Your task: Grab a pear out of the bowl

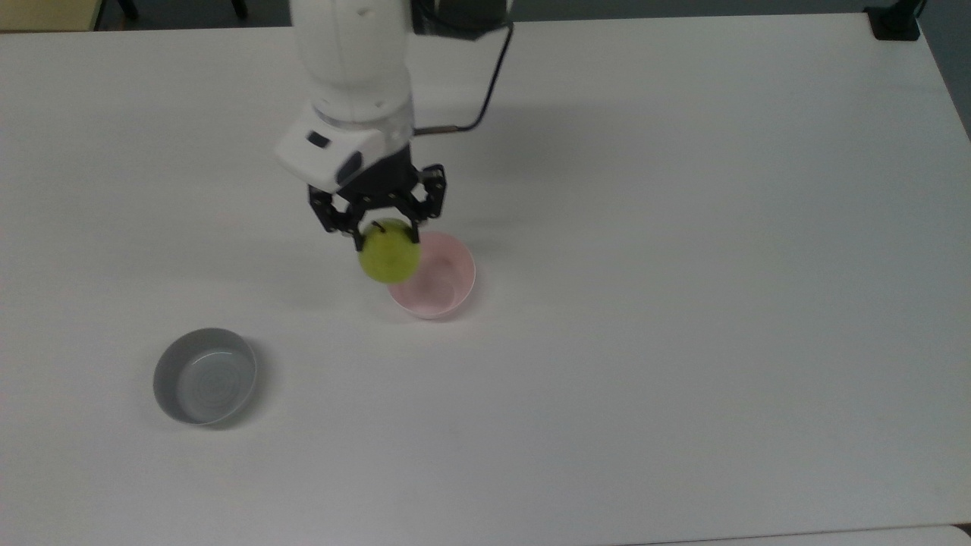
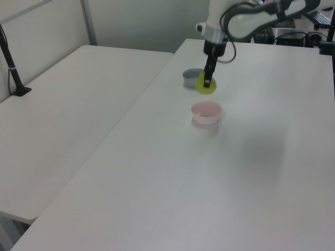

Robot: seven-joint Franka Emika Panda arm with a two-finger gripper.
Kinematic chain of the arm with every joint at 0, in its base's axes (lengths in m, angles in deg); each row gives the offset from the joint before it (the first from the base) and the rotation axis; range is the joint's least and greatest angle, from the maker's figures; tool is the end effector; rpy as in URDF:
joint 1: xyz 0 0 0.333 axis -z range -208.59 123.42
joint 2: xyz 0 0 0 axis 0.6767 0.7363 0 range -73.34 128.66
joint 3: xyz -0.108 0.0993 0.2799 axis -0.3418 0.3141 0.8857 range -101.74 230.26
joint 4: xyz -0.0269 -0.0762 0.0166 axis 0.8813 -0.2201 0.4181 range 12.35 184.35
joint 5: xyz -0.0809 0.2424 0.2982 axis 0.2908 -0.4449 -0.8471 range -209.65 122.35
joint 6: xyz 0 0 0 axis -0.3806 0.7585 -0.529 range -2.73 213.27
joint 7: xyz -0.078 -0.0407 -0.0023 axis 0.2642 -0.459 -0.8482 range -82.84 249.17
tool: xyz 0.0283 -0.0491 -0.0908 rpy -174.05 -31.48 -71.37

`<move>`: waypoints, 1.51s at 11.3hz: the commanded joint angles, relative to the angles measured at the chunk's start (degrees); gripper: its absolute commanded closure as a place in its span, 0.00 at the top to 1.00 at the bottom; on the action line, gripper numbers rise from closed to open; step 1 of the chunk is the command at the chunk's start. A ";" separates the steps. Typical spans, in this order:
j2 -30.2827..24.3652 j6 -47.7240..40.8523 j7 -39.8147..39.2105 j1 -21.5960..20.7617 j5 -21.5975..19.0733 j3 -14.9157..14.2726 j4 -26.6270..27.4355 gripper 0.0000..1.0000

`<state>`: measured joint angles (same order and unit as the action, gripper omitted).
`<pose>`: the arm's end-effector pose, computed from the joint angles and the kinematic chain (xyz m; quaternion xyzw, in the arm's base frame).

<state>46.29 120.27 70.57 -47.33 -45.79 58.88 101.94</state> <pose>0.6705 0.0010 0.4475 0.9914 0.0991 0.0856 0.0080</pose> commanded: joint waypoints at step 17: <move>4.31 5.95 -18.26 21.89 2.04 -0.78 7.91 0.13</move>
<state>51.26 120.23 48.50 -24.06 -45.76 58.40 104.86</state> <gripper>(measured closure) 0.361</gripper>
